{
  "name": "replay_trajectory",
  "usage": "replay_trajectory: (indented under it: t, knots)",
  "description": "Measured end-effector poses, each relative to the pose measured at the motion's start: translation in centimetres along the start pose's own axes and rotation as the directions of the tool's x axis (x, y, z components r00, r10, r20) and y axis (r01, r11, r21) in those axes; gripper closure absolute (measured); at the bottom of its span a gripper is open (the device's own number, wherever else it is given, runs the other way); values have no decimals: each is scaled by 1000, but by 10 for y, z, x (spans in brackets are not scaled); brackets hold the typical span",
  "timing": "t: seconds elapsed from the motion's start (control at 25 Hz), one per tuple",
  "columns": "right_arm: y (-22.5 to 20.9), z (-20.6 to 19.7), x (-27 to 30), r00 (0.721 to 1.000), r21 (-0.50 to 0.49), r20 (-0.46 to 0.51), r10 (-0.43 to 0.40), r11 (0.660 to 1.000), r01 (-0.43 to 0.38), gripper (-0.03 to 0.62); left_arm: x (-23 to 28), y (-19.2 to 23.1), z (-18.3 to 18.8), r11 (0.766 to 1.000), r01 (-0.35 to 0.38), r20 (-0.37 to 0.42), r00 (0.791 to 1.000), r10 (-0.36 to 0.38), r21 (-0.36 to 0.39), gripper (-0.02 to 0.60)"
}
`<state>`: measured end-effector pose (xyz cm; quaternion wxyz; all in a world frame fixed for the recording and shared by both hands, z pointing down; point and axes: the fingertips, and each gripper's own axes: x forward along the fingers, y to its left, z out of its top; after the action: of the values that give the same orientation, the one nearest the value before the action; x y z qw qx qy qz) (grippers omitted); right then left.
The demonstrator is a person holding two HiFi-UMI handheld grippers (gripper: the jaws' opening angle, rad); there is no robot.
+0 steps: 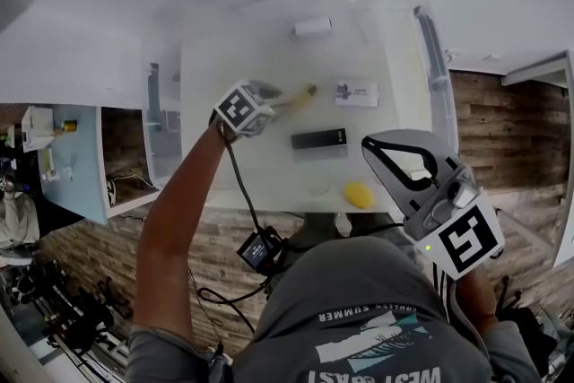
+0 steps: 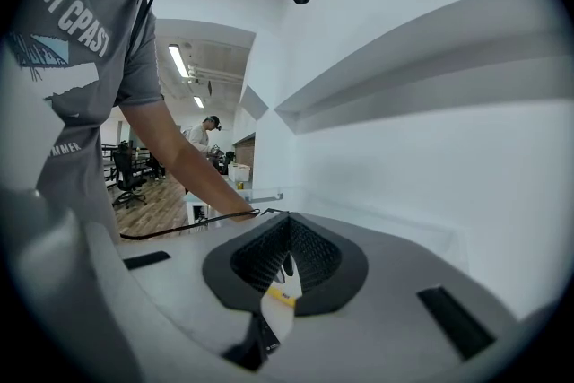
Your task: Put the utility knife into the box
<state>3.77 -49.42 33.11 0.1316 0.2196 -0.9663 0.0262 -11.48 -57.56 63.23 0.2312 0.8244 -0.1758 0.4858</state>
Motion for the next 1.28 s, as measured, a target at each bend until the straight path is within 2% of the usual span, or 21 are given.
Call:
replay_trajectory:
  t: [0.12,0.28,0.4,0.48,0.56,0.68,0.84,1.08,1.16,1.28]
  knots:
    - [5,2,-6,1000,-5,9,-2,1000,2,583,-13,-1,9,1000,-25,36,999,25,2,437]
    - [12,7,-13,1000,-20,23,5,1000,-5,583,-48,-10,41,998,-58,157,986,58,-7,439]
    - [16,11,-16,999,-29,34,15,999,-14,583,-79,-24,71,997,-78,267,961,74,7,439]
    - [17,15,-17,999,-38,40,23,999,-22,583,-102,-37,94,996,-86,351,933,74,18,439]
    - [19,18,-17,998,-44,48,37,998,-35,583,-127,-54,115,995,-99,441,894,74,33,440]
    - [24,22,-18,996,-39,59,71,997,-69,583,-166,-85,140,991,-125,567,821,73,55,464]
    - [29,28,-14,993,-48,74,91,995,-88,583,-218,-125,158,983,-172,698,712,76,68,571]
    - [42,39,-10,989,-84,86,118,990,-111,583,-287,-174,170,975,-218,834,547,77,53,571]
    - [45,41,-10,988,-99,84,127,988,-118,583,-303,-185,167,973,-227,853,514,93,31,572]
    - [51,46,-11,987,-112,92,134,986,-124,583,-322,-197,156,965,-261,864,488,127,5,571]
